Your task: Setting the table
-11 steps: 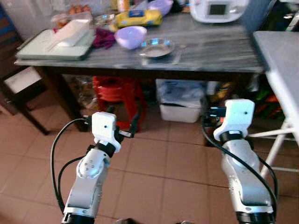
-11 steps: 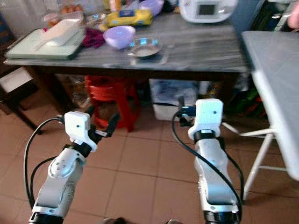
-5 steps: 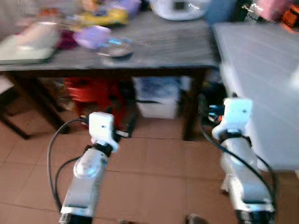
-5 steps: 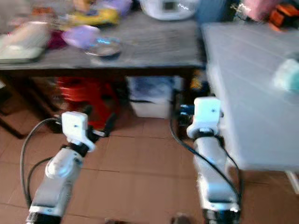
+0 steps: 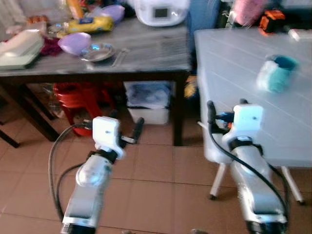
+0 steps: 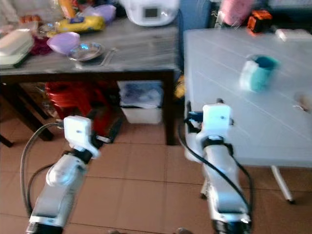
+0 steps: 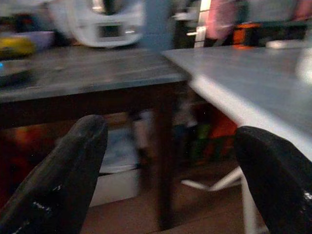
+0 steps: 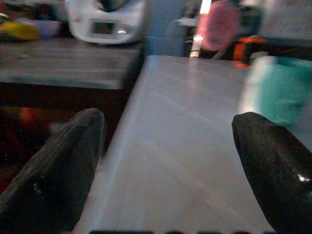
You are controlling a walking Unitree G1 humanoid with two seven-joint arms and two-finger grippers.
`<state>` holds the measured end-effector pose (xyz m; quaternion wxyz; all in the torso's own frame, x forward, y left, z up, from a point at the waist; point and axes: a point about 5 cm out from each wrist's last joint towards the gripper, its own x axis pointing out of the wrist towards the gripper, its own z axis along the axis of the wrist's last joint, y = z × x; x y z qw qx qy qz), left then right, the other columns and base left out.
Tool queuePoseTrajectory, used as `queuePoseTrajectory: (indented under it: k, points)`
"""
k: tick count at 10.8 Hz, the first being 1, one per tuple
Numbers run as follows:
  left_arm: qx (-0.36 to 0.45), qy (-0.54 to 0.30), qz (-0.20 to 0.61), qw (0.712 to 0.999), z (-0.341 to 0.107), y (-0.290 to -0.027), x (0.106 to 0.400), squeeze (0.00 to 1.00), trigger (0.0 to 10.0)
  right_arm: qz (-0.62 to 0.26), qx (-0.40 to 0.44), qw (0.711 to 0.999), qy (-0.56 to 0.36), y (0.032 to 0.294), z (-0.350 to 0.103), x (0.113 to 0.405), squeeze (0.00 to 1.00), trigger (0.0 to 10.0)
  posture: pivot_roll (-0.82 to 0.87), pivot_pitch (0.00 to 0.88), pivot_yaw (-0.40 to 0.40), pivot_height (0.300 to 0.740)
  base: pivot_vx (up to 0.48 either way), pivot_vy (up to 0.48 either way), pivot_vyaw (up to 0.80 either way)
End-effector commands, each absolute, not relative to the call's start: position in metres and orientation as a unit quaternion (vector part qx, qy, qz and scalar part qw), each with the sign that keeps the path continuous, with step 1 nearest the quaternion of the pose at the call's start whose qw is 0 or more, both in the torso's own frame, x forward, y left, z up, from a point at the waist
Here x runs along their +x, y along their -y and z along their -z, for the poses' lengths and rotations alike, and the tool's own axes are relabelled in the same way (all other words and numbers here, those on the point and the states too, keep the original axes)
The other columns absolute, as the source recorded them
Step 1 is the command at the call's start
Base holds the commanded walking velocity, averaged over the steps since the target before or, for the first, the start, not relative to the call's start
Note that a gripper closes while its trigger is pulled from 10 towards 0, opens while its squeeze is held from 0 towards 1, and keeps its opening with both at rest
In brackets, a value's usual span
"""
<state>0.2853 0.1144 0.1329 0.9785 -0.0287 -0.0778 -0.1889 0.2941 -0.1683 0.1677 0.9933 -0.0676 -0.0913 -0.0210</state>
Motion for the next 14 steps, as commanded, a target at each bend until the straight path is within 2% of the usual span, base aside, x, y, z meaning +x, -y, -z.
queuePoseTrajectory:
  k: [1,9,14]
  points:
    - [-0.017,0.077,0.181,0.980,-0.1333,-0.1225,0.2849,0.00,10.0,0.008,-0.061,0.992,0.106,0.1608,-0.1740,0.2934,0.00,10.0,-0.11,0.141,0.102,0.740,0.000,-0.341,0.00]
    - [-0.017,0.072,0.178,0.981,-0.1319,-0.1199,0.2864,0.00,10.0,-0.002,-0.070,0.992,0.104,0.1541,-0.1720,0.2911,0.00,10.0,-0.10,0.149,0.106,0.740,0.000,-0.328,0.00]
    - [-0.016,0.070,0.178,0.981,-0.1308,-0.1189,0.2862,0.00,10.0,0.001,-0.071,0.992,0.100,0.1540,-0.1715,0.2913,0.00,10.0,-0.10,0.161,0.106,0.740,0.000,-0.429,0.00]
